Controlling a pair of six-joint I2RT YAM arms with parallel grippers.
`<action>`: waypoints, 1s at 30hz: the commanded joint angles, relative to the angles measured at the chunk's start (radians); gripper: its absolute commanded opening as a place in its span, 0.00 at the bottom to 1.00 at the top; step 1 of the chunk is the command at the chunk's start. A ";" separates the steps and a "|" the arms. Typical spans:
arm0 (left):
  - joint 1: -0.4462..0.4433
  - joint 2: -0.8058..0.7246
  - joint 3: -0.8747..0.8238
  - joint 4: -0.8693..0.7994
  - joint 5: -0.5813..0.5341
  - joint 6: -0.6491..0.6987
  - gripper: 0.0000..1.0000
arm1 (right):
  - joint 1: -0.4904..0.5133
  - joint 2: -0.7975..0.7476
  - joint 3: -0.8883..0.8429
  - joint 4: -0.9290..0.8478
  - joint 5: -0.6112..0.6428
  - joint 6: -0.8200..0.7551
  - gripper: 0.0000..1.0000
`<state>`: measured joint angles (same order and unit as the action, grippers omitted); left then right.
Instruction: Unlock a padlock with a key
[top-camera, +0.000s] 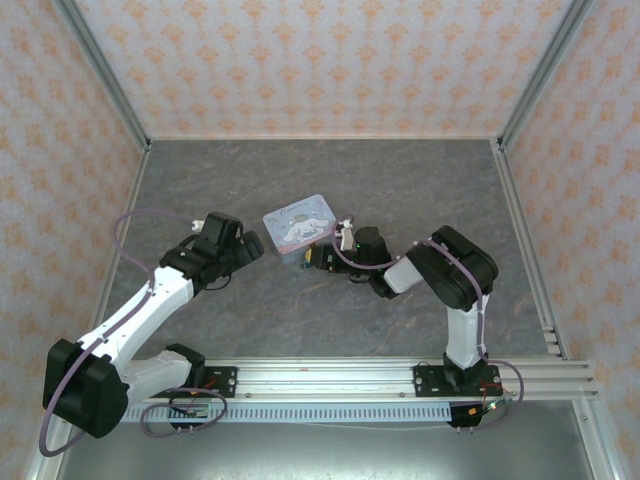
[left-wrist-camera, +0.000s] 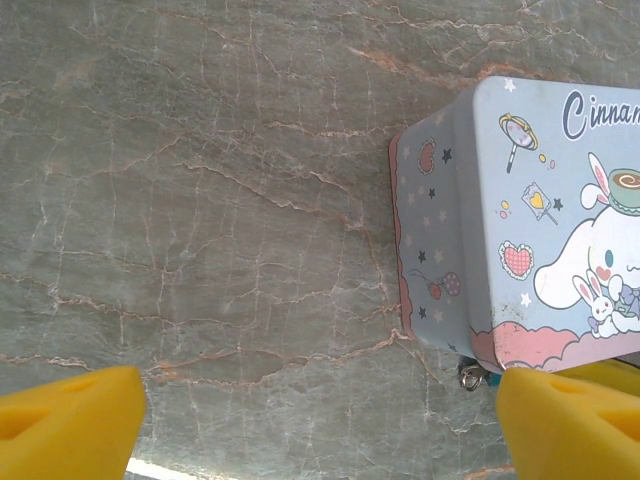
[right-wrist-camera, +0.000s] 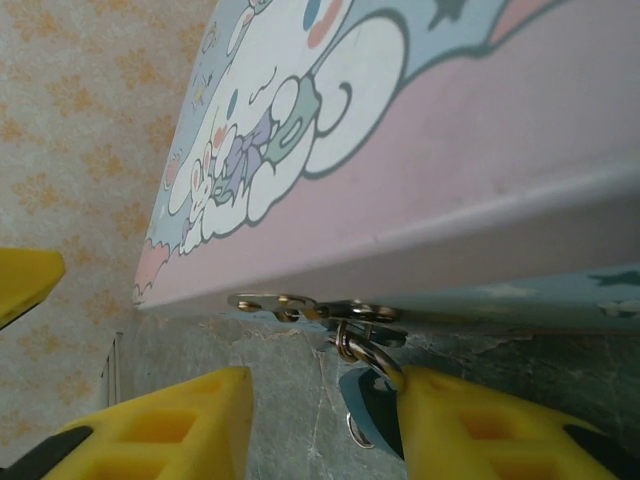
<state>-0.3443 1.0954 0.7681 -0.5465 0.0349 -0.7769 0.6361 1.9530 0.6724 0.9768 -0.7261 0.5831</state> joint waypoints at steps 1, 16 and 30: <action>0.003 0.006 0.003 -0.028 -0.043 0.001 0.91 | -0.005 -0.028 0.004 -0.003 -0.010 -0.021 0.38; 0.002 0.014 0.000 -0.024 -0.039 -0.001 0.91 | -0.010 -0.022 0.015 -0.004 0.017 -0.005 0.12; 0.002 0.014 0.004 -0.025 -0.041 0.001 0.91 | -0.029 -0.020 -0.010 0.069 0.053 0.058 0.00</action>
<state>-0.3443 1.1023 0.7681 -0.5465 0.0349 -0.7769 0.6178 1.9530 0.6712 0.9649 -0.7002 0.6170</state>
